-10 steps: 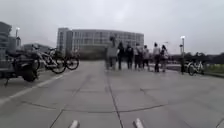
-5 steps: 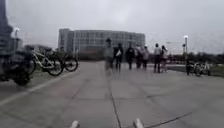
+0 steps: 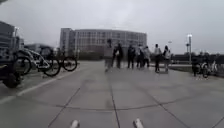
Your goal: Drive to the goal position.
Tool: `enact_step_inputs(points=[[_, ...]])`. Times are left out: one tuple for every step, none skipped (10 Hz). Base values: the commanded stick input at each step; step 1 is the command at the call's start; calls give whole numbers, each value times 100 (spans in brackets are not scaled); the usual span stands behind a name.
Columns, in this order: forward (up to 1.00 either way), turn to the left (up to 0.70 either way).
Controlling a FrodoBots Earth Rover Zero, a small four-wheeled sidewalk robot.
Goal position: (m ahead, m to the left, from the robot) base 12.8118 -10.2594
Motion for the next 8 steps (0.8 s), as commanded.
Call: enact_step_inputs(points=[[77,0],[77,0],[77,0],[77,0],[77,0],[77,0],[77,-19],[77,-38]])
